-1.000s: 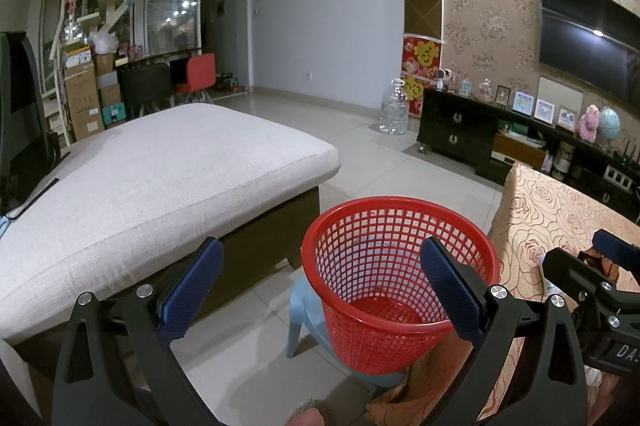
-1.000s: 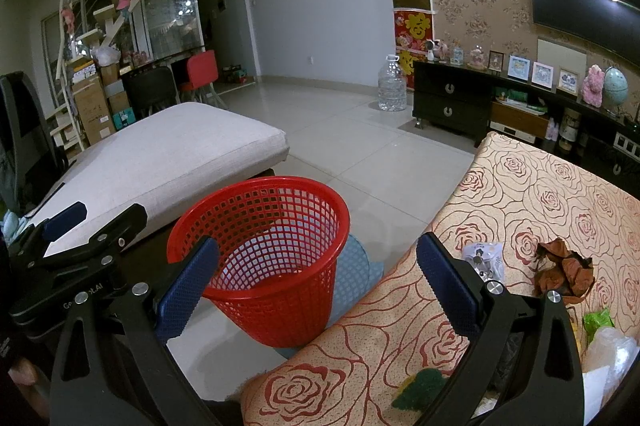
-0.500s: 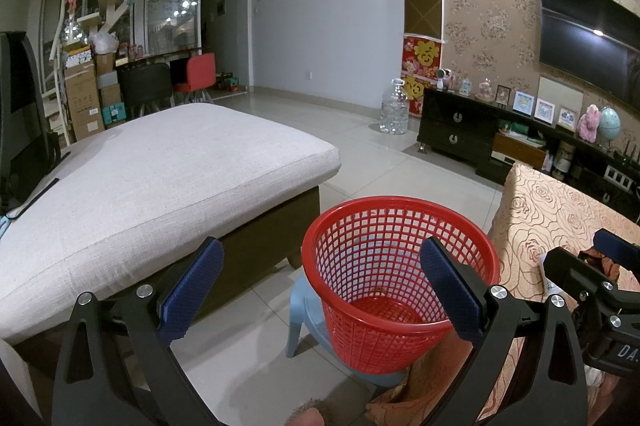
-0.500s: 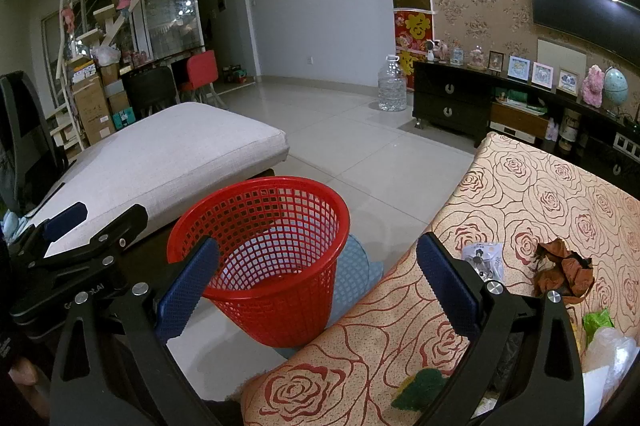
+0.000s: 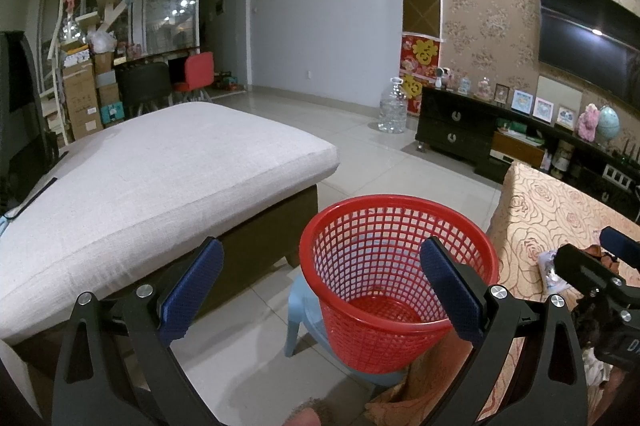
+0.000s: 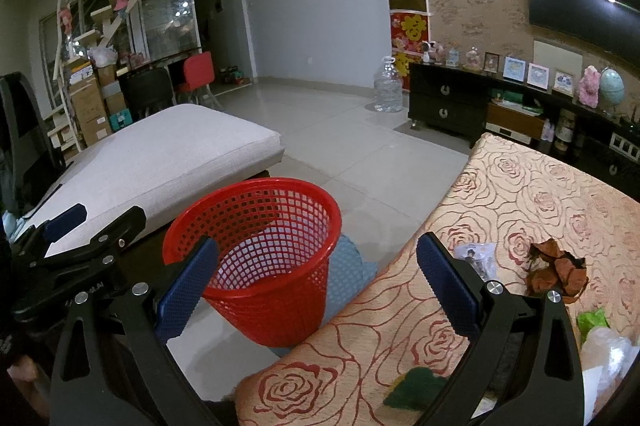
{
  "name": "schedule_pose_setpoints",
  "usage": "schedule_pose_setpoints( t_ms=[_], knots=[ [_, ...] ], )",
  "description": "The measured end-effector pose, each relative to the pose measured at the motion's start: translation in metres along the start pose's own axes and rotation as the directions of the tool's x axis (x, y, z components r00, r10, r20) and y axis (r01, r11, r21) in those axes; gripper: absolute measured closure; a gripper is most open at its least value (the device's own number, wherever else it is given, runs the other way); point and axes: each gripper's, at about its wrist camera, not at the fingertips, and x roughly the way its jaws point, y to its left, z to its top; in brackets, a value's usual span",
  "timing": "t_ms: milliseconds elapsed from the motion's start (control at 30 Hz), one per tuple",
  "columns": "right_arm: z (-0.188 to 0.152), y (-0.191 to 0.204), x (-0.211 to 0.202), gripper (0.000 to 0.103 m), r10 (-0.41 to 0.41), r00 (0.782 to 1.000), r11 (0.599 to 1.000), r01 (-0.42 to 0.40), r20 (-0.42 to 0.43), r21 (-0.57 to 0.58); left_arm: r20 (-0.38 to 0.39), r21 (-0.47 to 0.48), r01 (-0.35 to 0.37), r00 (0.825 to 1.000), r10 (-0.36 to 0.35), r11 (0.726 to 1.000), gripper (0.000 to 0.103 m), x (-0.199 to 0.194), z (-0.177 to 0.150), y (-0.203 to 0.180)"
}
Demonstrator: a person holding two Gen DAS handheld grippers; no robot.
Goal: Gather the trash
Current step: 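Grasp the green sponge with the left tool while the right tool grasps the white tissue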
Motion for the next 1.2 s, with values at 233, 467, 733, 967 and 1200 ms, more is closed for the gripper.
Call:
schedule_pose_setpoints(
  t_ms=[233,467,733,967,1200],
  knots=[
    [-0.005,-0.023,-0.018,0.007,-0.063,0.998,0.998,0.063,0.004,0.009,-0.008,0.015,0.033,0.999,-0.033,0.999,0.008,0.004,-0.013,-0.007],
    [-0.008,-0.076,-0.049,0.007,-0.19,0.982,0.977,0.188,0.012,0.101,-0.008,0.062,0.104,0.995,-0.104,0.993,0.008,-0.006,-0.016,-0.026],
    [-0.027,-0.133,-0.074,0.007,-0.292,0.956,0.938,0.29,-0.019,0.189,-0.044,0.154,0.22,0.975,-0.216,0.963,0.008,-0.015,-0.027,-0.065],
    [-0.042,-0.172,-0.096,0.007,-0.353,0.935,0.899,0.351,-0.039,0.263,-0.131,0.245,0.336,0.941,-0.313,0.909,0.008,-0.007,-0.043,-0.109],
    [-0.052,-0.195,-0.108,0.007,-0.391,0.918,0.87,0.39,-0.061,0.302,-0.253,0.278,0.466,0.879,-0.404,0.84,0.008,0.007,-0.071,-0.146]
  ],
)
